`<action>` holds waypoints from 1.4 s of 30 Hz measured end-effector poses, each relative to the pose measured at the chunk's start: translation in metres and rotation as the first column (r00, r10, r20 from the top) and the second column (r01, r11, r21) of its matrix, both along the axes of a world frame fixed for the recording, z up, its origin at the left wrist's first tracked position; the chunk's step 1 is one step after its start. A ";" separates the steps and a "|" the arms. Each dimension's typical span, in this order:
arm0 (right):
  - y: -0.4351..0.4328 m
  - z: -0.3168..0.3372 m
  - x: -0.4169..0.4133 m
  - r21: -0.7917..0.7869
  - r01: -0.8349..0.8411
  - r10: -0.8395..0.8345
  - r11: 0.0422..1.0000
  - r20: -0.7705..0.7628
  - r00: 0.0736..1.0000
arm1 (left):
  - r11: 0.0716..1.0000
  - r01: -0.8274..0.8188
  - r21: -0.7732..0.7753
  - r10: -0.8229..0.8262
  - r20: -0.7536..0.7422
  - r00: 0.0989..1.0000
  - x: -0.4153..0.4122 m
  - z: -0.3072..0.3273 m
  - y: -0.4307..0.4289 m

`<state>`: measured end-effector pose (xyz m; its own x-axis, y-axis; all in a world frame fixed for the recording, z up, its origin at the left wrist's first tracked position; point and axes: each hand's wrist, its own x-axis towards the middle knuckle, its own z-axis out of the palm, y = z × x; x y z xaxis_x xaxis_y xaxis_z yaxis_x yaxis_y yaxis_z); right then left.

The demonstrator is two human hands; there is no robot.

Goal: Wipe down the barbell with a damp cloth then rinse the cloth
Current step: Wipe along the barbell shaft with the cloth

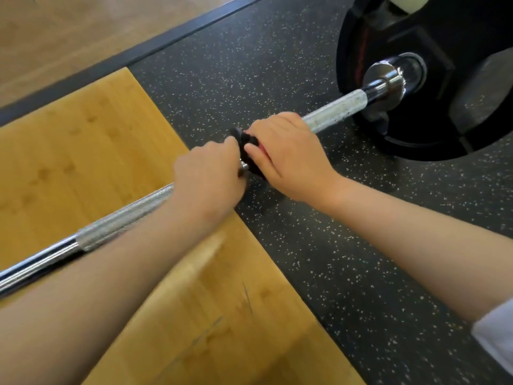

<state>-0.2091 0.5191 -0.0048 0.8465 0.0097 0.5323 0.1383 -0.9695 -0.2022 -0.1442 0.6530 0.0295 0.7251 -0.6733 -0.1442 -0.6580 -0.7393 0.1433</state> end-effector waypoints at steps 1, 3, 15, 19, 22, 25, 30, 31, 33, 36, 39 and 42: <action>-0.008 0.001 -0.002 0.005 0.027 -0.027 1.000 -0.015 1.000 | 0.999 0.046 0.003 -0.045 0.193 0.980 -0.009 -0.007 0.004; -0.031 0.004 -0.007 0.029 0.146 -0.144 0.989 -0.043 0.989 | 0.995 0.094 -0.019 -0.083 0.310 0.947 -0.015 -0.010 0.009; -0.003 -0.001 -0.002 0.054 0.359 -0.356 0.932 -0.062 0.932 | 0.999 0.048 0.003 -0.048 -0.023 0.999 0.007 -0.002 -0.006; 0.031 -0.002 0.003 0.006 0.184 -0.184 0.983 0.054 0.981 | 0.998 0.035 0.047 0.010 -0.719 0.695 0.026 0.017 -0.012; 0.013 -0.001 0.000 -0.068 0.079 -0.079 0.995 0.015 0.997 | 1.000 -0.009 -0.006 0.002 -0.707 0.707 0.025 0.017 -0.008; -0.011 0.005 -0.008 -0.021 0.114 -0.115 0.993 -0.033 0.993 | 0.999 0.023 -0.045 -0.026 -0.075 0.997 0.003 0.002 0.000; -0.080 0.012 -0.019 0.044 0.395 -0.389 0.918 -0.109 0.915 | 0.997 0.057 -0.045 -0.043 0.275 0.961 -0.012 -0.014 0.003; -0.091 0.011 -0.021 0.074 0.446 -0.436 0.892 -0.120 0.892 | 0.998 0.052 -0.040 -0.038 0.282 0.959 -0.010 -0.015 0.003; -0.098 0.009 -0.025 0.150 0.509 -0.491 0.848 -0.143 0.859 | 0.997 0.063 -0.037 -0.050 0.295 0.954 -0.009 -0.015 0.001; -0.080 0.007 -0.021 0.208 0.524 -0.508 0.826 -0.127 0.852 | 0.993 0.095 -0.075 -0.071 0.269 0.960 -0.008 -0.017 0.001; -0.039 0.006 -0.012 0.164 0.437 -0.424 0.884 -0.109 0.899 | 0.996 0.087 -0.038 -0.085 0.049 0.995 0.006 -0.010 -0.004; 0.008 0.001 -0.004 0.096 0.290 -0.283 0.952 -0.081 0.956 | 0.999 0.032 -0.005 -0.028 -0.626 0.779 0.027 0.007 -0.012</action>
